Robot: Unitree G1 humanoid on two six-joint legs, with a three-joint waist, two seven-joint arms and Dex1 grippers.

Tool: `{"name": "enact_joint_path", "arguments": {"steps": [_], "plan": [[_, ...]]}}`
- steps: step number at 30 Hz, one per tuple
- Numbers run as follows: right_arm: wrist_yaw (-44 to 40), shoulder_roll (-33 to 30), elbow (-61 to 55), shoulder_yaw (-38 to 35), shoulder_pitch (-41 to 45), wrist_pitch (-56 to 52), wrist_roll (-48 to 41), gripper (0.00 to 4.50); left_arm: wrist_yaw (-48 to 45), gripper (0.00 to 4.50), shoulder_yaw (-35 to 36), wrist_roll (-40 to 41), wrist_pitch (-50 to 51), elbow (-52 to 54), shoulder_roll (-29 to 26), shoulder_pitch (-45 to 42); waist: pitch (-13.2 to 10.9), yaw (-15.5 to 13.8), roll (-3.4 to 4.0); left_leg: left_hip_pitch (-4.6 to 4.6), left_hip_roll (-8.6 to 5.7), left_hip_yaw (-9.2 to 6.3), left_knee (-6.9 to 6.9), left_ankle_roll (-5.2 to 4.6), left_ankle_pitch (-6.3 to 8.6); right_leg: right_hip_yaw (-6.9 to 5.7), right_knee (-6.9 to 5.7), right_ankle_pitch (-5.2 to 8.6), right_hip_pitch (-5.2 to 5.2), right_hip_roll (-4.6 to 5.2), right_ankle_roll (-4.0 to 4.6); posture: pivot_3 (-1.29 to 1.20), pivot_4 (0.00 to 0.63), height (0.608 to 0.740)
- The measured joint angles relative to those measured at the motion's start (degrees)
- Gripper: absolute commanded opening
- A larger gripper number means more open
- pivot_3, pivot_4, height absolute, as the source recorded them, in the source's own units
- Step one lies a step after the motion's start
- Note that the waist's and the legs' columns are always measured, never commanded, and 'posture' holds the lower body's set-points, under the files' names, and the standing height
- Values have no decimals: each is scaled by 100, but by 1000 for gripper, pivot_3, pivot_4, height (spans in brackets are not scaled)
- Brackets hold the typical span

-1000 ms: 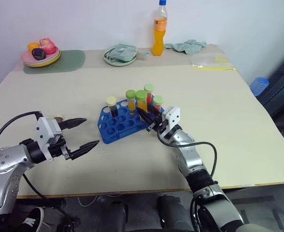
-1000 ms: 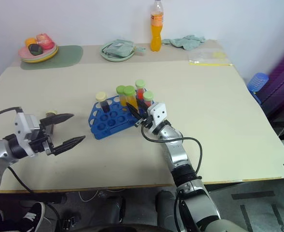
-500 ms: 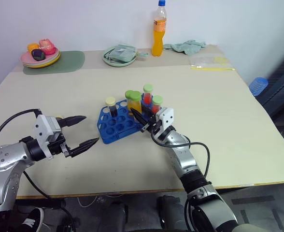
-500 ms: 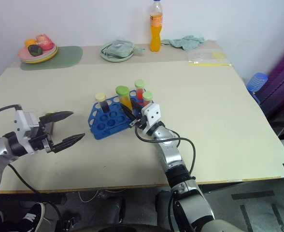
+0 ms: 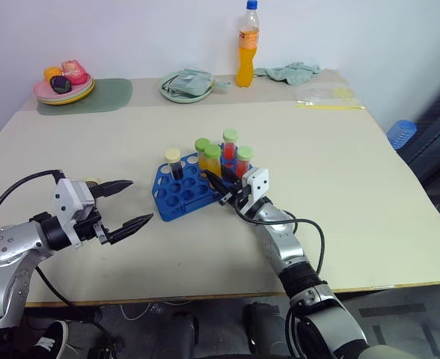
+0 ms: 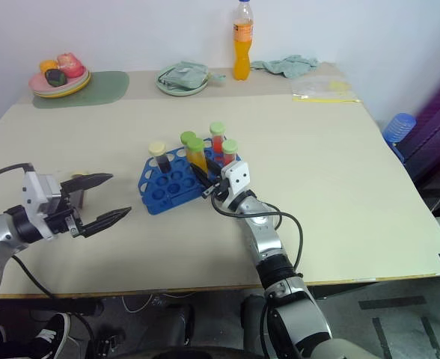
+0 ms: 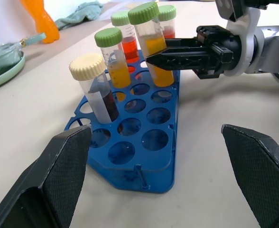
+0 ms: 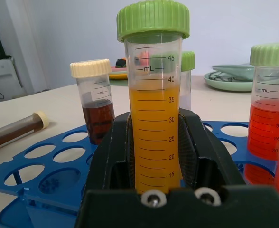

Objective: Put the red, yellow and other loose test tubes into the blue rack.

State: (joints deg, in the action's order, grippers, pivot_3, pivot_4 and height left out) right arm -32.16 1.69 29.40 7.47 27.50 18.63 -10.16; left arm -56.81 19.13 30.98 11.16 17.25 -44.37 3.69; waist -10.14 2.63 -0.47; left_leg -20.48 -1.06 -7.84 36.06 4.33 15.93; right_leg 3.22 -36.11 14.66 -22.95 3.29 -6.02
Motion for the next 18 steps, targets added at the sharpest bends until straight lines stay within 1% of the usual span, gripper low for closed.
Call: {"name": "enact_joint_path", "arguments": {"steps": [1,5,6,7,9,14,15,18], "plan": [[-62,2,0,-31,-15,-25,-50,2231,0,4500,0,-1,-2,0,0,0,0,0,0,0,0,0,0,0,0,0,0,0,0,0,0,0,150,740],[-107,-25,-12,-70,-36,-22,-43,4232,11,4500,0,-4,-5,-1,0,-25,-1,9,1,0,0,0,-4,0,0,0,0,0,-3,0,0,0,150,740],[-108,-57,-33,-47,-37,-12,10,4440,20,4500,0,-6,-8,-1,0,-45,-1,10,2,0,0,0,-4,0,0,0,0,0,-3,0,0,0,150,740],[-119,-100,-75,-41,-49,-24,33,4440,34,4500,0,-7,-12,0,0,-53,-2,10,3,-1,0,0,-4,0,0,0,0,0,-3,-1,0,0,150,740],[-224,-269,-507,-25,-247,-121,27,4440,87,4500,25,-8,-15,9,2,2,-2,-7,4,-3,0,0,-4,0,0,0,2,1,-3,2,-2,0,150,740],[-505,-1068,-1881,-137,-975,-808,-206,4440,325,4500,314,27,140,51,6,241,-1,-10,2,-6,-2,1,-3,1,1,0,8,4,-1,7,-3,0,150,740],[-588,-1251,-2176,-155,-1142,-984,-274,4440,392,4500,374,44,204,94,8,264,-2,-13,2,-7,-2,1,-3,1,1,0,7,4,-1,6,-3,0,150,740],[-1003,-2092,-3196,-299,-1647,-1659,-687,4440,697,4500,563,78,476,130,5,320,-7,-22,8,-7,-3,1,-1,1,1,0,9,13,3,11,-1,0,150,740]]}}
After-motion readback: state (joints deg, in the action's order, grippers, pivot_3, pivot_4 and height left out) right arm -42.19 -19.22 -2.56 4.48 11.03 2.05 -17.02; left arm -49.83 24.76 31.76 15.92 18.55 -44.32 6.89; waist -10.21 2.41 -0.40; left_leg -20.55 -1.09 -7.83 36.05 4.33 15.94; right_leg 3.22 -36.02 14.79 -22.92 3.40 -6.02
